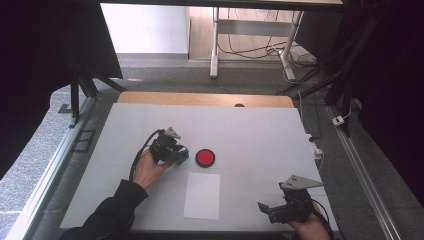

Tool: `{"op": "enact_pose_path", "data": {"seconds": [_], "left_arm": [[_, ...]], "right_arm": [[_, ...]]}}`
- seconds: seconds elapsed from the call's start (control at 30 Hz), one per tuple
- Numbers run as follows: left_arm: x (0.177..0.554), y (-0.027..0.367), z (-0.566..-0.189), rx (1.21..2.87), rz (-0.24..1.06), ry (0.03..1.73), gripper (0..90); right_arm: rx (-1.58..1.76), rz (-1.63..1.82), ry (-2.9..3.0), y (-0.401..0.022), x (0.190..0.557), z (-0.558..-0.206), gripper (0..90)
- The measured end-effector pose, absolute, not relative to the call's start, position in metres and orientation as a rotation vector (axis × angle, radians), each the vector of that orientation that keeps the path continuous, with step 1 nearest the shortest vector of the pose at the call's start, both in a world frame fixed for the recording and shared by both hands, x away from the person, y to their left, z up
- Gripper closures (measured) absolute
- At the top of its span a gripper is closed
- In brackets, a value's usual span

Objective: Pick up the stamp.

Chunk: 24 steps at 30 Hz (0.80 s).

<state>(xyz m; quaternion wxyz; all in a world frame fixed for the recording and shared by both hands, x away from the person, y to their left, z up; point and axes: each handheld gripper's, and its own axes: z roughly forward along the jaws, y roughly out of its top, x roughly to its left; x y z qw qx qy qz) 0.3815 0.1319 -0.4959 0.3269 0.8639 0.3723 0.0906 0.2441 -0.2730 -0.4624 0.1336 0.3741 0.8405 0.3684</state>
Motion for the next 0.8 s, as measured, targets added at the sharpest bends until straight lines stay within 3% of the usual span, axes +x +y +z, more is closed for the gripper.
{"op": "enact_pose_path", "data": {"seconds": [0.8], "left_arm": [[0.378, 0.134, -0.481, 2.244, 0.216, 1.04, 70.5]], "right_arm": [[1.082, 1.068, 2.437, -0.273, 0.244, -0.462, 0.0]]}}
